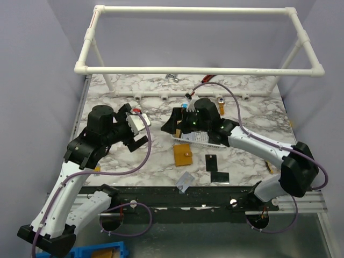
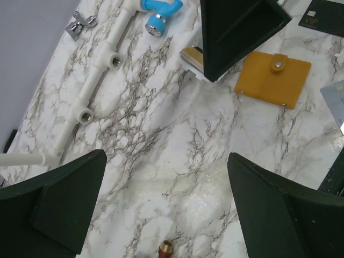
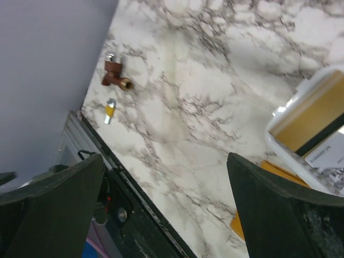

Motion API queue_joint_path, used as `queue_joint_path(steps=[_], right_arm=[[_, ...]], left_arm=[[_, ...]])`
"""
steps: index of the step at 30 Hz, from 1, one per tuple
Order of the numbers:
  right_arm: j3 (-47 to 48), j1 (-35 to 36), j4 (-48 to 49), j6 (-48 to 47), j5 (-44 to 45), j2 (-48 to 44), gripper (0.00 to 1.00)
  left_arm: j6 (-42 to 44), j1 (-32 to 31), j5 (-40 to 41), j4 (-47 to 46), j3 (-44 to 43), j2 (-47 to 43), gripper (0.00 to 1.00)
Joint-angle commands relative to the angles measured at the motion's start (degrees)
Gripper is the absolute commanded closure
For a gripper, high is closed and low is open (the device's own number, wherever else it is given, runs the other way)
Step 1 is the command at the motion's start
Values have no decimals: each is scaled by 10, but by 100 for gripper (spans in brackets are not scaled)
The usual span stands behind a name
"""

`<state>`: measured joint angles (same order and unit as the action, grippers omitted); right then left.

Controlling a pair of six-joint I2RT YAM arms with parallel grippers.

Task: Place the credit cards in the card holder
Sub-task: Reset both arms

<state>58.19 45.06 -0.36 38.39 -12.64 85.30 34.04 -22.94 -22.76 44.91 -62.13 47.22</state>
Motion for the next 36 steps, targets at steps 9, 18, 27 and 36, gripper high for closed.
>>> queue_joint_path(steps=[9,18,27,36], right_arm=[[-8,-80,-139,-96,329,-157,0],[-388,-209,368,-319,594,-234,0],[-470,-360,534,-249,585,-128,0],[-419,-384,544,-253,529,-52,0]], left_arm=[[-120,76,100,-181,114,-20,1],[-193,175,52,-392,239,136,1],[-233,217,16,-566,264,259,1],[-282,224,20,-753,306,285,2]])
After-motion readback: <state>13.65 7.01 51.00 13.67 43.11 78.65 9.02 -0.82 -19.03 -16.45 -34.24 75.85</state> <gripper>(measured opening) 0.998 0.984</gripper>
